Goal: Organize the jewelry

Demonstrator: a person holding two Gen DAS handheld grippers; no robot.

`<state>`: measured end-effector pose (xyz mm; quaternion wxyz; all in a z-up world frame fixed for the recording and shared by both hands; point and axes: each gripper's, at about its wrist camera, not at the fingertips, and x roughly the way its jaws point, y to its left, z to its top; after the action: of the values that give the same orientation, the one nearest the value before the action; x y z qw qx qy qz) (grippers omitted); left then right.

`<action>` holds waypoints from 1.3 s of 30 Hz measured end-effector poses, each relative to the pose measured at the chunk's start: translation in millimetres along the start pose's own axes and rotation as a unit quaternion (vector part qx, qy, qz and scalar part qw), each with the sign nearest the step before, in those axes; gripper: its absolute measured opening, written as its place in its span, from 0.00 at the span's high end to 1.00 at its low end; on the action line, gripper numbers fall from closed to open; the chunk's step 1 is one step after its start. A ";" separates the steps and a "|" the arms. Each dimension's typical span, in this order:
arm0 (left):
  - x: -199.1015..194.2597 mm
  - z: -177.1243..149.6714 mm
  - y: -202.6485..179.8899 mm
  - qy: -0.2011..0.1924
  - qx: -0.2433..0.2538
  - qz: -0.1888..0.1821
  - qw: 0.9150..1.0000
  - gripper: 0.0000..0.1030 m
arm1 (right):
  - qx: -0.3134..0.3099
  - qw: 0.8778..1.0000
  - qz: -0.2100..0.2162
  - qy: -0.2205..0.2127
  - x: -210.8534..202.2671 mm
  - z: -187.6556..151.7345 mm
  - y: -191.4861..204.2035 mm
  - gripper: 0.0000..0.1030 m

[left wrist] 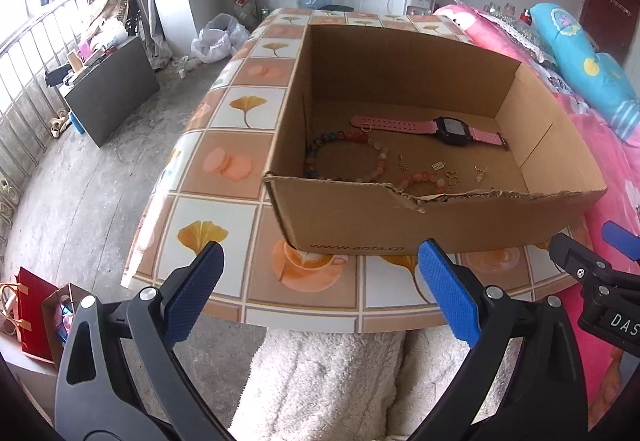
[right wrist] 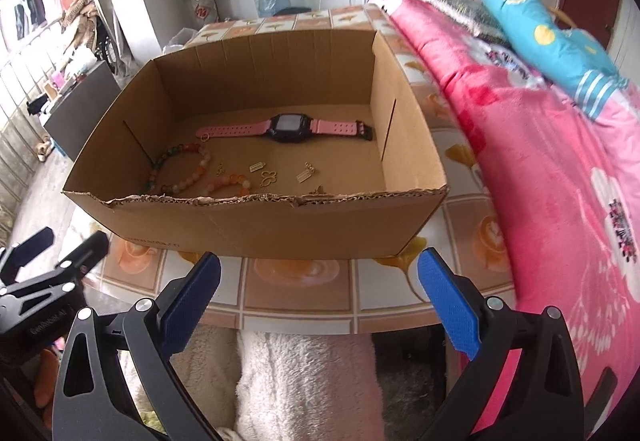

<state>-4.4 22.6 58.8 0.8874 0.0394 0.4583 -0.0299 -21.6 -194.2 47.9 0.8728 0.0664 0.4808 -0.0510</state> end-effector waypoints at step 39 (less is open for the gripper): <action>15.7 10.4 -16.2 0.033 0.007 -0.021 0.999 0.09 | -0.012 0.999 -0.002 0.029 17.7 6.7 0.9 0.07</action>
<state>11.6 5.3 51.3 0.8707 0.0368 0.4879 -0.0507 -6.4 -194.9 36.5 0.8589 0.0559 0.5071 -0.0451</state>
